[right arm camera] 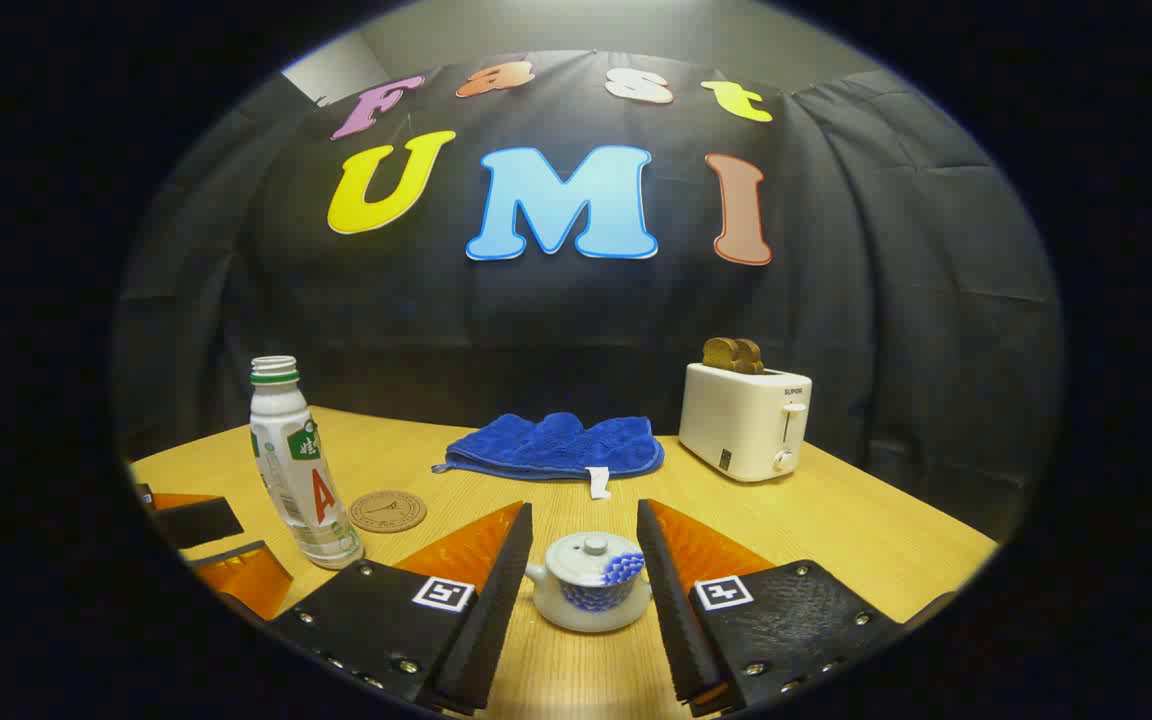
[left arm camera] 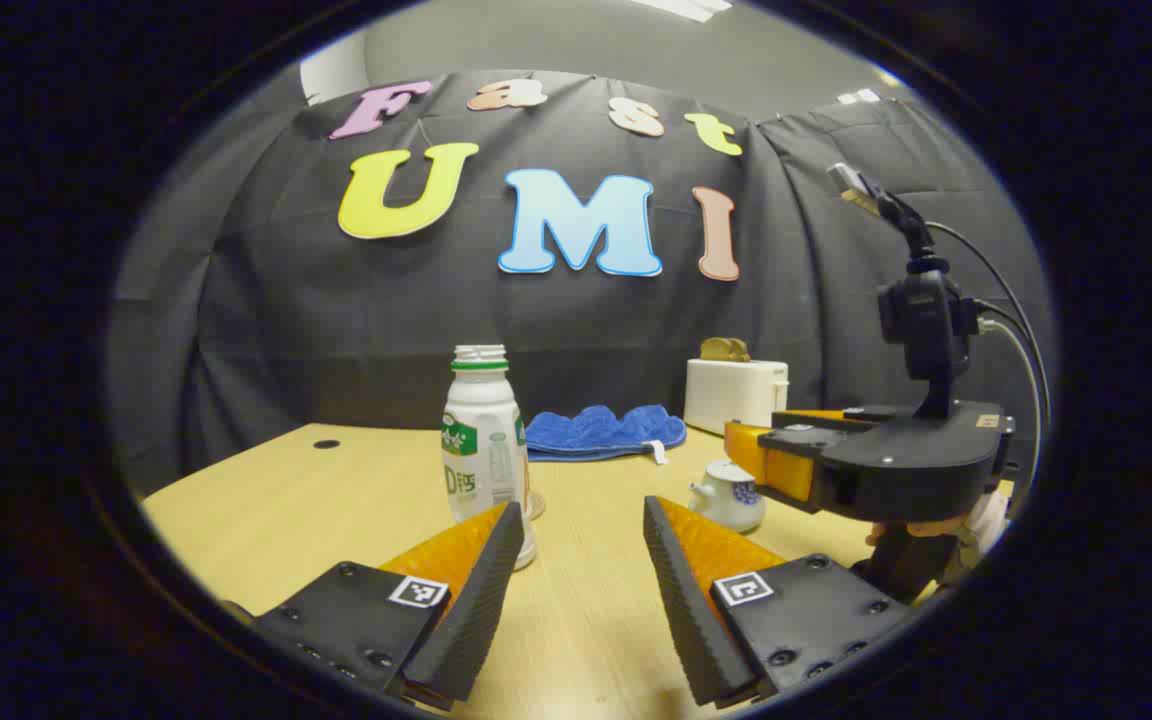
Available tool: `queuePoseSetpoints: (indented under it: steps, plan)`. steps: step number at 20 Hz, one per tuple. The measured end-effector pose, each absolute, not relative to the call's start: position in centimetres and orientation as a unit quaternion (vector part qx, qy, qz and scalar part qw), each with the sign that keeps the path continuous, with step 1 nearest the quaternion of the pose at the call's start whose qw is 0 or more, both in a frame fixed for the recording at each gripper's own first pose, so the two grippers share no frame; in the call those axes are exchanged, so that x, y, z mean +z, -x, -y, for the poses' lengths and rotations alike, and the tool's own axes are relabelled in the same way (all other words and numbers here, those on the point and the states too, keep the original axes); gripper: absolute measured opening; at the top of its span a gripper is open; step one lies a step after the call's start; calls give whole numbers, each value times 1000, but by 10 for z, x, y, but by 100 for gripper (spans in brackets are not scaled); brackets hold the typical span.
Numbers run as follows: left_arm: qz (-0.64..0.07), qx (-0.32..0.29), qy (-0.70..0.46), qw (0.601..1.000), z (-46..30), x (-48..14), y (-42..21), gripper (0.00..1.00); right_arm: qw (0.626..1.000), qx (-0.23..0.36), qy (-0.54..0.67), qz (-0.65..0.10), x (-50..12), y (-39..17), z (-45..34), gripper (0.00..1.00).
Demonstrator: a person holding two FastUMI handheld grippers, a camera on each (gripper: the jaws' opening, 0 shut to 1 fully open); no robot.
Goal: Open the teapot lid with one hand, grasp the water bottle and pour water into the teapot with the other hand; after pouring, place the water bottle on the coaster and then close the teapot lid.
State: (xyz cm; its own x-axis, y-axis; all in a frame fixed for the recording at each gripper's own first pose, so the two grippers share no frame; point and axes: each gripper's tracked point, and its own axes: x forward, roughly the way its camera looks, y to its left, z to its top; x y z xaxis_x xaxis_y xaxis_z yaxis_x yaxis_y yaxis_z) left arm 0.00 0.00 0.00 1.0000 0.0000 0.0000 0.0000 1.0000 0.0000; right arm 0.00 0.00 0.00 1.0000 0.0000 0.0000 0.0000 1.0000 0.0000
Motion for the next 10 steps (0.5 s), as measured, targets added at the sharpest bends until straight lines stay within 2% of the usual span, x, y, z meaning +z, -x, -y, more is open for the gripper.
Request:
queuePoseSetpoints:
  steps: [4, 7, 8, 10]
  plan:
    - [13, 6, 3, 1000, -7, 13, -2, 85, 999, 9, -8, -32, -18, -22, -2, 65]
    - [16, 9, 6, 1000, -11, 16, -5, 85, 999, -2, -2, -37, -23, -24, 2, 66]
    - [15, 9, 9, 1000, -13, 16, -6, 85, 999, -4, -9, -40, -22, -31, 6, 40]
    - [12, 12, 15, 1000, -16, 12, -7, 85, 999, -1, -2, -42, -25, -30, 3, 39]
